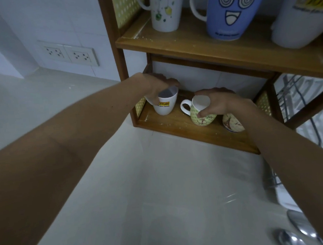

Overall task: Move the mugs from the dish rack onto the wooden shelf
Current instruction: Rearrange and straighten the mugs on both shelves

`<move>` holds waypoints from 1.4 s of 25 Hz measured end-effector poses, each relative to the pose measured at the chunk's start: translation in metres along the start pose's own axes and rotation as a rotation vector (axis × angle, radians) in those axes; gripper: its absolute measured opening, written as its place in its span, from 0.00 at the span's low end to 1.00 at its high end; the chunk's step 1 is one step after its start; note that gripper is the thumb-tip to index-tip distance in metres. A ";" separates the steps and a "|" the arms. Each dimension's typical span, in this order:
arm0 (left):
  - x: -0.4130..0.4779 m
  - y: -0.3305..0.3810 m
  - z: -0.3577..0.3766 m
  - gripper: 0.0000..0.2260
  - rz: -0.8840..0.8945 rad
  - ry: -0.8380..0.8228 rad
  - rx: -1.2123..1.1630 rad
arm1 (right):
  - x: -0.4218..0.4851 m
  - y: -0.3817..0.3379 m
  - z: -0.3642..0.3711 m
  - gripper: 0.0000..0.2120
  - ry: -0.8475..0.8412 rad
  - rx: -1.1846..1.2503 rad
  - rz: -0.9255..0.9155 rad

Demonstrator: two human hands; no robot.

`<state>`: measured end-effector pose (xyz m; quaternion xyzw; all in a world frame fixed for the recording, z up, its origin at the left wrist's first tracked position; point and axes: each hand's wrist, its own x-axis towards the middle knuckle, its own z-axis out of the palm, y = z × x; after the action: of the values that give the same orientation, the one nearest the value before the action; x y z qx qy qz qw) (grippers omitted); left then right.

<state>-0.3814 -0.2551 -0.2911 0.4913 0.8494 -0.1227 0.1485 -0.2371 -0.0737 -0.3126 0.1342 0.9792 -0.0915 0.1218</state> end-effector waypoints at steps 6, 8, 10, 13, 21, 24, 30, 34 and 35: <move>0.002 0.005 0.006 0.38 -0.028 0.067 -0.089 | 0.001 0.001 0.000 0.40 0.003 -0.004 0.006; -0.001 0.006 0.008 0.38 -0.070 0.116 -0.093 | 0.001 0.002 0.001 0.40 0.007 -0.004 0.010; -0.001 0.008 0.009 0.38 -0.088 0.150 -0.097 | 0.001 0.002 0.002 0.40 0.014 -0.006 0.017; 0.000 0.009 0.007 0.38 -0.103 0.138 -0.086 | 0.003 0.001 0.005 0.40 0.026 0.005 0.026; 0.009 0.057 0.008 0.41 0.103 0.205 -0.004 | -0.022 0.044 -0.016 0.33 0.185 0.062 0.277; 0.023 0.098 0.010 0.42 0.127 0.201 -0.042 | -0.035 0.065 -0.011 0.33 0.120 0.013 0.452; 0.036 0.116 0.012 0.36 0.046 0.262 0.018 | -0.038 0.065 0.005 0.36 0.075 0.040 0.382; 0.040 0.110 0.010 0.37 -0.017 0.228 0.040 | -0.037 0.071 -0.004 0.32 -0.053 -0.021 0.309; 0.041 0.108 0.010 0.38 -0.018 0.226 0.031 | -0.037 0.071 -0.006 0.32 -0.067 -0.036 0.291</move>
<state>-0.3054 -0.1738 -0.3224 0.4964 0.8632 -0.0810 0.0431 -0.1835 -0.0139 -0.3078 0.2694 0.9463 -0.0599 0.1687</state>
